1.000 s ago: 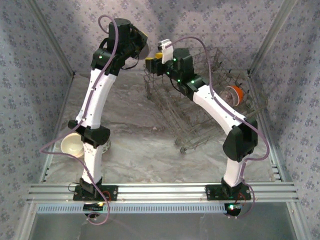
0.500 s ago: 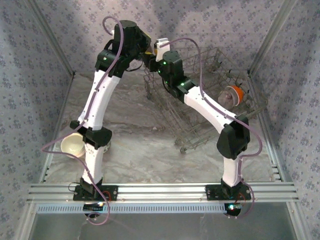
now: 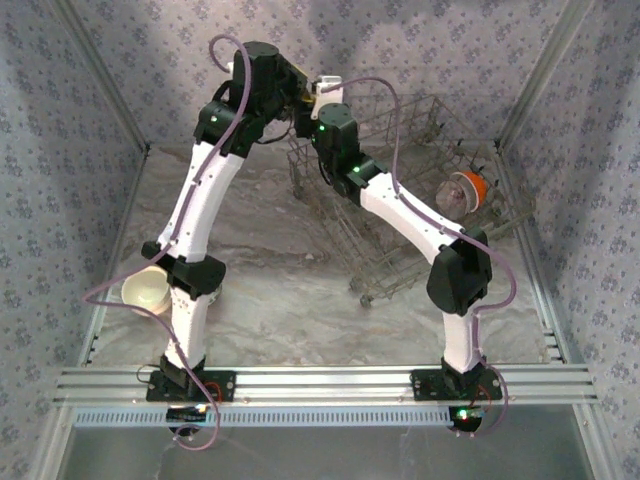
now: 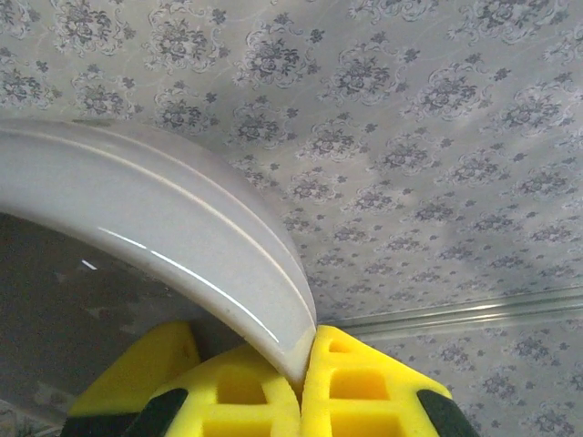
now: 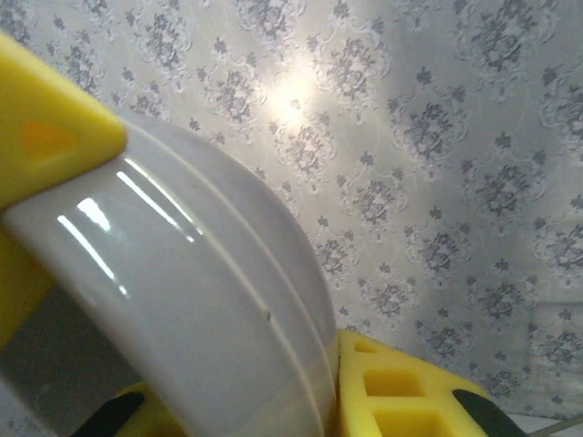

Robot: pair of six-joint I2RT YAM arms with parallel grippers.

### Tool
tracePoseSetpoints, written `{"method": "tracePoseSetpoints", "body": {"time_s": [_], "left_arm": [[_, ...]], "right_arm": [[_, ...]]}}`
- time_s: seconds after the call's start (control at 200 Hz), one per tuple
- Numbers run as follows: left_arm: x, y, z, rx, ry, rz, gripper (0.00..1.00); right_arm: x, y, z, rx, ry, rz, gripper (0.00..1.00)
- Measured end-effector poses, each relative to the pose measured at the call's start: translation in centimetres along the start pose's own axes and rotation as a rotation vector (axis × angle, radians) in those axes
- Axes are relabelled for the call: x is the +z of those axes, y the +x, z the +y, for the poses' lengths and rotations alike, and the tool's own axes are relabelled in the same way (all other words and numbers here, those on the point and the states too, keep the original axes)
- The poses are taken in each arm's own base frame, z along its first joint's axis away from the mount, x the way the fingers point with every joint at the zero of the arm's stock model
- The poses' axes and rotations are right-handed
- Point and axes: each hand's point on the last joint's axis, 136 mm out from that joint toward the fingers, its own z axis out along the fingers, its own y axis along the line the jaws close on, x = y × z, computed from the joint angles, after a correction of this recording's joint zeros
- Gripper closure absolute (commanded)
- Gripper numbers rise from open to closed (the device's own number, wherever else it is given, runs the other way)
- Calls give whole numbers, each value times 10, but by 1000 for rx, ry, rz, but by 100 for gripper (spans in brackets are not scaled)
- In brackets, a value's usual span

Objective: Load the bowls into the dish rack

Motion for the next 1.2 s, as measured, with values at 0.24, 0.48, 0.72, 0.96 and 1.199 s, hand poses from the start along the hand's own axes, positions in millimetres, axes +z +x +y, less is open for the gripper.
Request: {"method": "tracePoseSetpoints", "body": {"time_s": [0.24, 0.48, 0.72, 0.96, 1.199], "left_arm": [[0, -2, -2, -21, 5, -15, 100], [0, -1, -3, 1, 6, -16, 57], [0, 0, -5, 45, 15, -12, 46], [-4, -4, -16, 144, 55, -30, 40], [-23, -16, -28, 337, 82, -58, 34]], "right_arm": [[3, -3, 0, 14, 22, -14, 100], [7, -4, -5, -2, 55, -12, 100], [11, 8, -19, -47, 110, 70, 100], [13, 21, -80, -90, 253, 175, 100], [-2, 7, -172, -239, 459, 306, 100]]}}
